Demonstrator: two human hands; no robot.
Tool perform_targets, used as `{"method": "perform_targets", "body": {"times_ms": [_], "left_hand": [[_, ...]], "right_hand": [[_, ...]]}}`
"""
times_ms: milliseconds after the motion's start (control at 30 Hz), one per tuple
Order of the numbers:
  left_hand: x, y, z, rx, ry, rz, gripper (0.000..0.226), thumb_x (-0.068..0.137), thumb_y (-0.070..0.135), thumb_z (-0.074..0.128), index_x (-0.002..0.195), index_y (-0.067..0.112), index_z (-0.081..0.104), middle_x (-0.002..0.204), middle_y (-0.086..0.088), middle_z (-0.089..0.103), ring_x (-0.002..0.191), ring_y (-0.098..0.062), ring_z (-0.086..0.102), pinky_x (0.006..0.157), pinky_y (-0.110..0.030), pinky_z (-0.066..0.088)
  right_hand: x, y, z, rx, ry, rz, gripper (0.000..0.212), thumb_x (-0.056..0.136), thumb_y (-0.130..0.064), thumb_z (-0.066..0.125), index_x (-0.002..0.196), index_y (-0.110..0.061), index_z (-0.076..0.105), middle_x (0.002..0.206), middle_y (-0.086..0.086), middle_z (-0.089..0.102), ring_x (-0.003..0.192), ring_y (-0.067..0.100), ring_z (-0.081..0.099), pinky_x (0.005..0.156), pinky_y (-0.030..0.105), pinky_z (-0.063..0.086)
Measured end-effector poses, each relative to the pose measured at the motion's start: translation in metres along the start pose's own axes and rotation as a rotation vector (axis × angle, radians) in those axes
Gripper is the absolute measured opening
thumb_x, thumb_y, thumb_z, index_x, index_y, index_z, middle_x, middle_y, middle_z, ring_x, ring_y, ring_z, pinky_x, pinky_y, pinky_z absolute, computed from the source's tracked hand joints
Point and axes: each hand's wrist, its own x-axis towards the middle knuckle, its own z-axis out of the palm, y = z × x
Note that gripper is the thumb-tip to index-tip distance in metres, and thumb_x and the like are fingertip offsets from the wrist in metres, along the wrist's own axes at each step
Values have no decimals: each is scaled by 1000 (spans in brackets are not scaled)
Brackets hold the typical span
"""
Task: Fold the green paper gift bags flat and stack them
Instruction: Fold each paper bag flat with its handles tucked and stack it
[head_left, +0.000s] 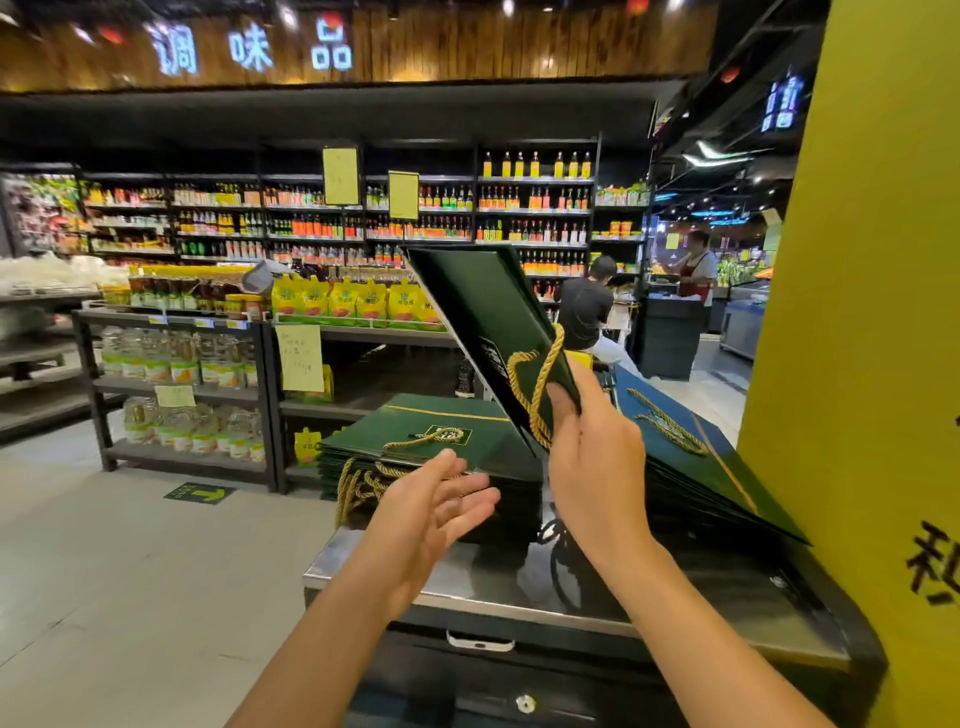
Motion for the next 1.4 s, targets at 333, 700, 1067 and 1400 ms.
{"method": "perform_targets", "body": {"times_ms": [333,700,1067,1400], "left_hand": [[1,-16,17,156,99,-7,48,98,34,65,134,5,52,122,-10,67,111,-24,69,100,-38,56],[0,-13,-25,-173,169,203,31,106,12,47,134,22,55,127,-2,71,113,-26,70,87,-49,60],[7,28,-92,158,304,148,28,108,21,45,133,26,58,121,-4,70,101,-23,69,58,-30,59],[15,8,-103,341,357,146,19,102,18,58,120,24,63,109,-6,74,98,-26,72,73,-37,58]], "right_hand": [[-6,-7,-6,792,144,688,11,105,-28,51,103,-29,62,82,-33,69,79,-23,59,67,5,44],[-22,8,2,1013,-197,806,12,102,-9,57,112,-5,60,95,-2,77,89,14,73,81,30,57],[-52,54,-19,461,-299,816,32,98,6,49,112,-17,65,99,3,76,87,11,74,82,28,60],[-70,84,7,-48,-607,257,43,106,-35,46,148,-27,49,154,-9,40,146,7,26,118,22,17]]}}
